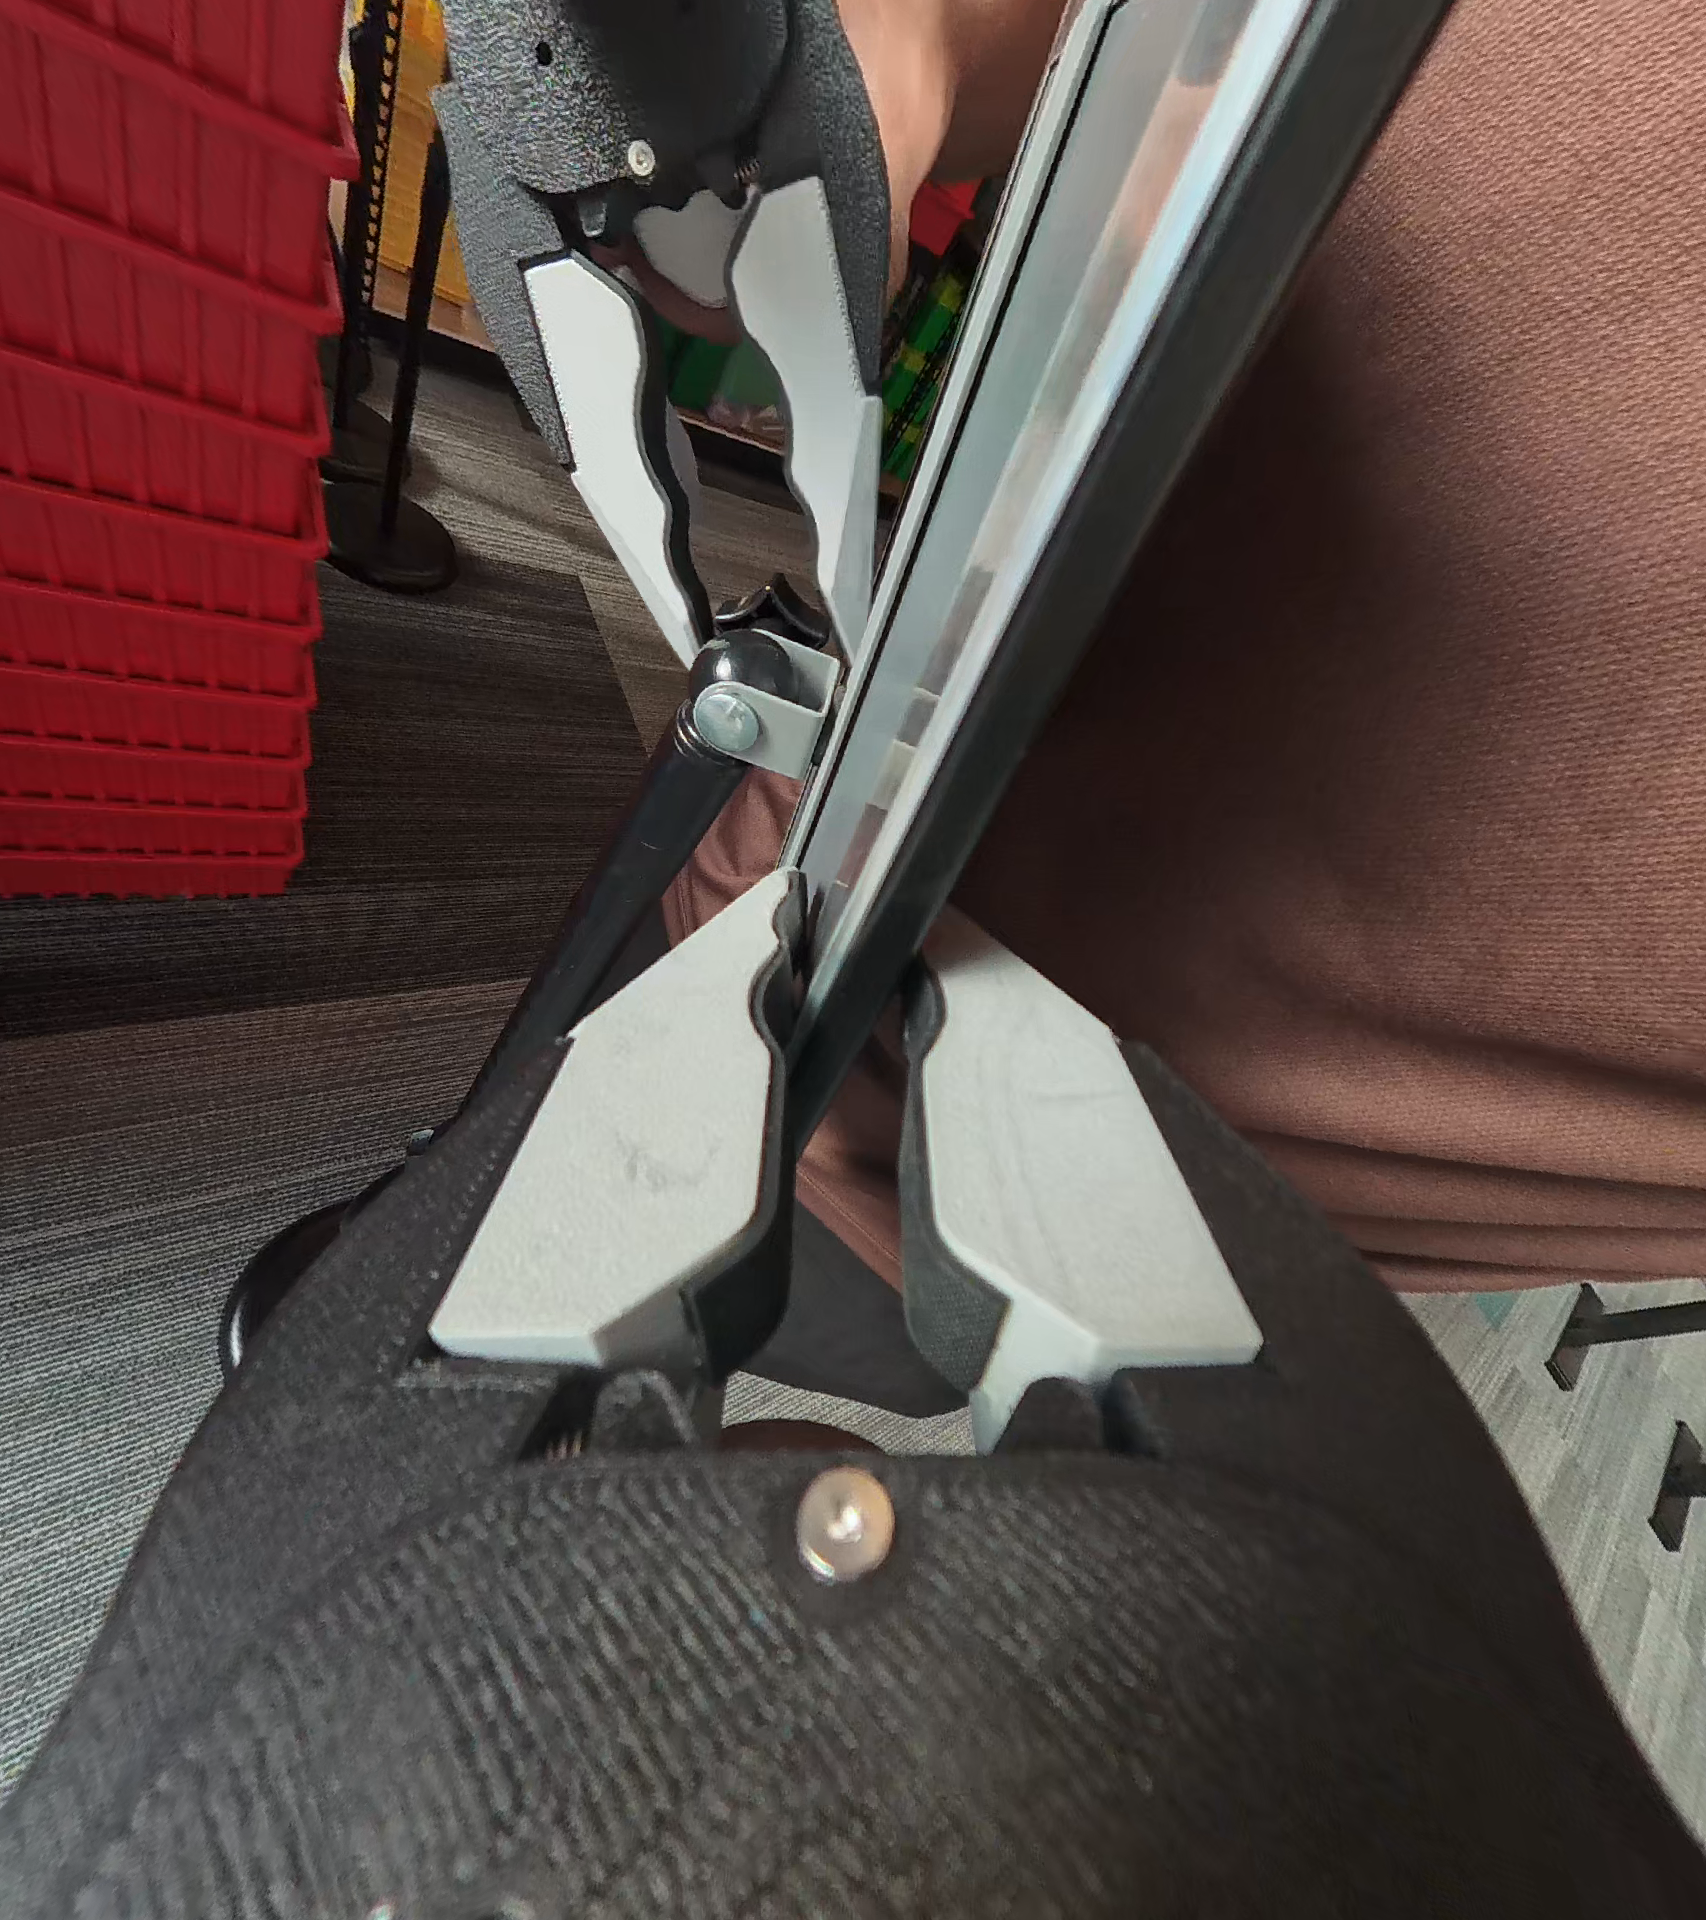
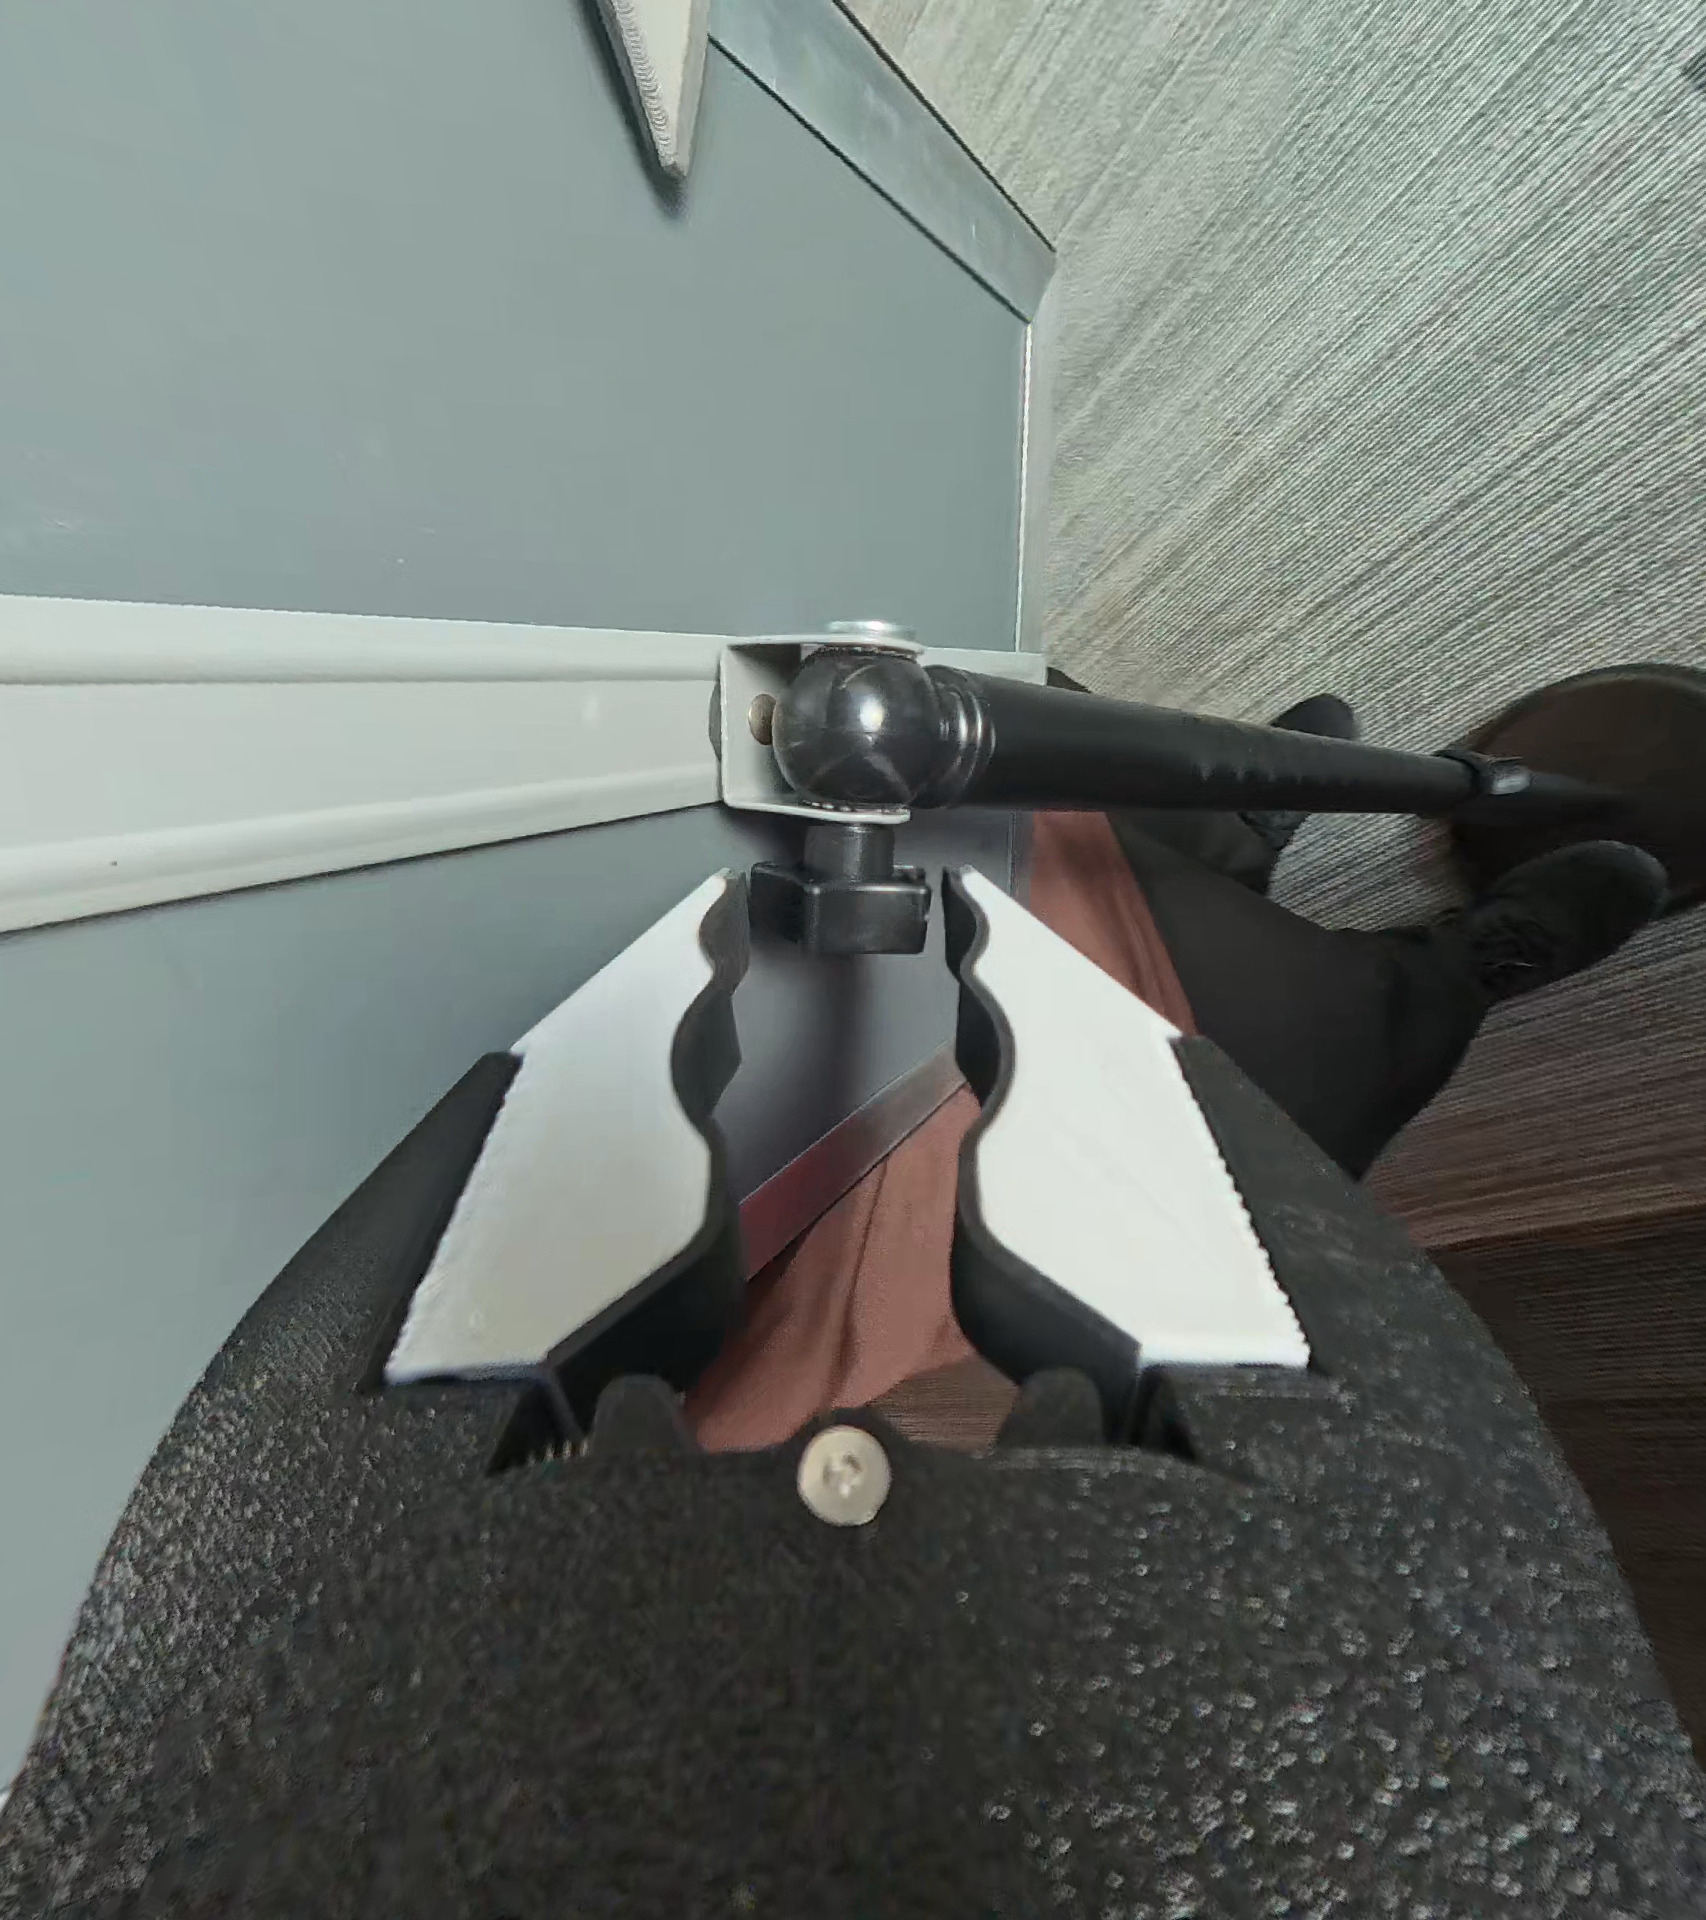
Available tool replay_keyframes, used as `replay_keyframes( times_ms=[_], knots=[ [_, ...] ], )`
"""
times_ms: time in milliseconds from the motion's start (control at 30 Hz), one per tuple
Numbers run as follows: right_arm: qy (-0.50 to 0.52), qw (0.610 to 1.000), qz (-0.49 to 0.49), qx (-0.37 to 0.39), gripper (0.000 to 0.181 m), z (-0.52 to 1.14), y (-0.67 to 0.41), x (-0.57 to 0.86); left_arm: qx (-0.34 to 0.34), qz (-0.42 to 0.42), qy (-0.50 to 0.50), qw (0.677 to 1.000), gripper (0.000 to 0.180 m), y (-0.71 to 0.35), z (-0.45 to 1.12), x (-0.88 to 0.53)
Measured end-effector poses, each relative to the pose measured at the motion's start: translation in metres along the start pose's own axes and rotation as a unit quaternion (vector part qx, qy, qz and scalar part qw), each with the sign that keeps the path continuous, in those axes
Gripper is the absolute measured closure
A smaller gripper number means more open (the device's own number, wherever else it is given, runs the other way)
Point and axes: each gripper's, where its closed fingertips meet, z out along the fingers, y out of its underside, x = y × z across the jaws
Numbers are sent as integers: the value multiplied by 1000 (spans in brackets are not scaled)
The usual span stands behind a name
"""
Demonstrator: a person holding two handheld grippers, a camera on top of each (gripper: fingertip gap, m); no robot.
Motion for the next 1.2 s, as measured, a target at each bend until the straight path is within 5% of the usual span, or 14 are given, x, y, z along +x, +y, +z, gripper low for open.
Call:
replay_keyframes(
  times_ms=[200, 567, 767, 933, 1200],
  knots=[
    [66, 996, -52, -17, 147, 2, 2, 1, -2, 2, 0, 1000, 165, 1, 0, 1],
    [-242, 964, 101, 43, 148, 9, 0, -13, -5, 1, 2, 1000, 165, 2, -1, 1],
    [-173, 983, 55, 4, 148, 0, 4, -5, -9, 2, 0, 1000, 165, 0, 1, -1],
    [-224, 972, 63, -3, 149, 0, 3, -7, -8, 8, -1, 1000, 165, 0, 1, -1],
    [-505, 843, 183, 25, 148, -4, -4, -25, -4, 0, 1, 1000, 165, 1, -2, -1]
  ],
)
